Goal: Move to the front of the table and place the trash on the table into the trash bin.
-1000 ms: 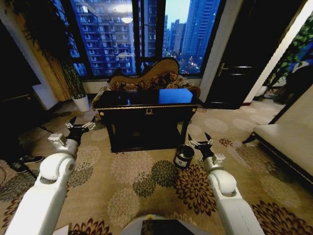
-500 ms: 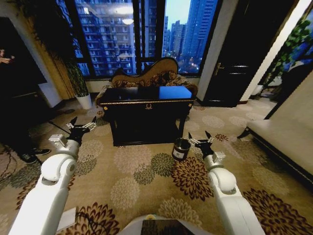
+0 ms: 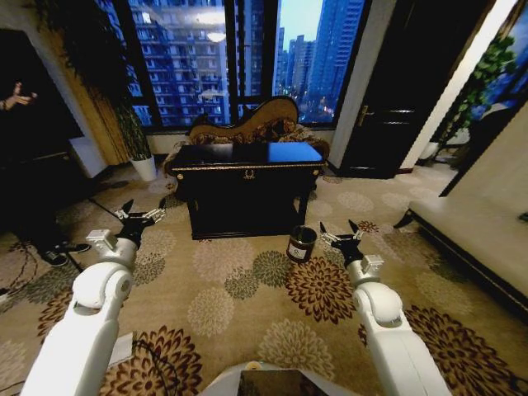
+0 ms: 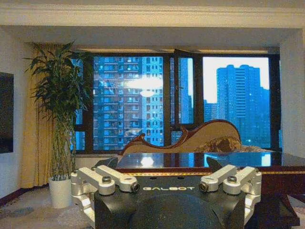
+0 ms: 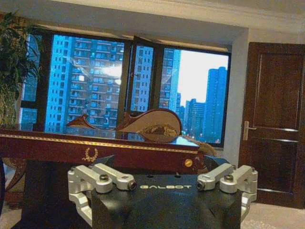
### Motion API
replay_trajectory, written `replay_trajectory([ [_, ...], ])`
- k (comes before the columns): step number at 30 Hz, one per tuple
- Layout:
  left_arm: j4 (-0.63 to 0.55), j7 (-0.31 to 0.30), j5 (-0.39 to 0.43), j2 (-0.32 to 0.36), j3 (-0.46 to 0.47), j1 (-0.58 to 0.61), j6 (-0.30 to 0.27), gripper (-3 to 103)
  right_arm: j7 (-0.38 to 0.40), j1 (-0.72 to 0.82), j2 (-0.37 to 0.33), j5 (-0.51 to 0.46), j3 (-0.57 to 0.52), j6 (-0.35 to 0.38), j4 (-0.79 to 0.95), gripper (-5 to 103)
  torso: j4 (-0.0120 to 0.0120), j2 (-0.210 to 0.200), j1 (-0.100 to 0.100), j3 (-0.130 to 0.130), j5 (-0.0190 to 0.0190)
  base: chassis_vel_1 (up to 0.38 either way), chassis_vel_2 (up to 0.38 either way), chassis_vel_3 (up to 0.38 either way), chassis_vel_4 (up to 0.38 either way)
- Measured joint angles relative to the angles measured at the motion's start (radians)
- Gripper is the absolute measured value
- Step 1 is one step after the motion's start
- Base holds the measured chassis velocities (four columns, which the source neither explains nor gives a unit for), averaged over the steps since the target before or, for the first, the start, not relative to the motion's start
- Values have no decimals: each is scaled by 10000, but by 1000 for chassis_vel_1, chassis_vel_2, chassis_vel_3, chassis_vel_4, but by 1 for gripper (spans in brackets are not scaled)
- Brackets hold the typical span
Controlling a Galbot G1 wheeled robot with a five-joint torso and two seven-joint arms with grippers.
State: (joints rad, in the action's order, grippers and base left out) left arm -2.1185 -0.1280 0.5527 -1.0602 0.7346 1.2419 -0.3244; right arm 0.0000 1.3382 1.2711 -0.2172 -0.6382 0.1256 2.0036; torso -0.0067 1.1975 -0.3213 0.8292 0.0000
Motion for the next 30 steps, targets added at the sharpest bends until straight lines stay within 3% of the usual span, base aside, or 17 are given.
replay_trajectory([
  [6,-27,-30,-370,-270,-172,259,138,100,0,77,82,-218,-18,373,62,100,3,0,-1,0,0,0,0,0,0],
  [7,117,-146,-586,-373,-278,272,248,100,0,131,62,-614,-53,1015,374,100,2,-1,-5,1,-2,0,0,0,0],
  [8,117,-146,-586,-373,-278,272,248,100,0,131,62,-614,-53,1015,374,100,2,-1,-5,1,-2,0,0,0,0],
  [10,469,-199,-1138,-581,-404,256,517,100,0,235,0,-1157,-125,2053,937,100,0,-3,-7,2,-3,0,0,0,0],
  [13,779,-34,-1401,-709,-503,334,881,100,1,298,43,-1282,-138,2483,1286,100,-1,-2,-6,1,-2,0,0,0,0],
  [21,893,159,-1547,-723,-487,581,1070,100,0,233,147,-1441,49,2746,1659,100,3,-1,-3,0,-3,0,0,0,0],
  [30,540,126,-1260,-526,-521,549,541,100,1,167,167,-1445,-24,2674,1649,100,1,-1,-2,0,-2,0,0,0,0],
])
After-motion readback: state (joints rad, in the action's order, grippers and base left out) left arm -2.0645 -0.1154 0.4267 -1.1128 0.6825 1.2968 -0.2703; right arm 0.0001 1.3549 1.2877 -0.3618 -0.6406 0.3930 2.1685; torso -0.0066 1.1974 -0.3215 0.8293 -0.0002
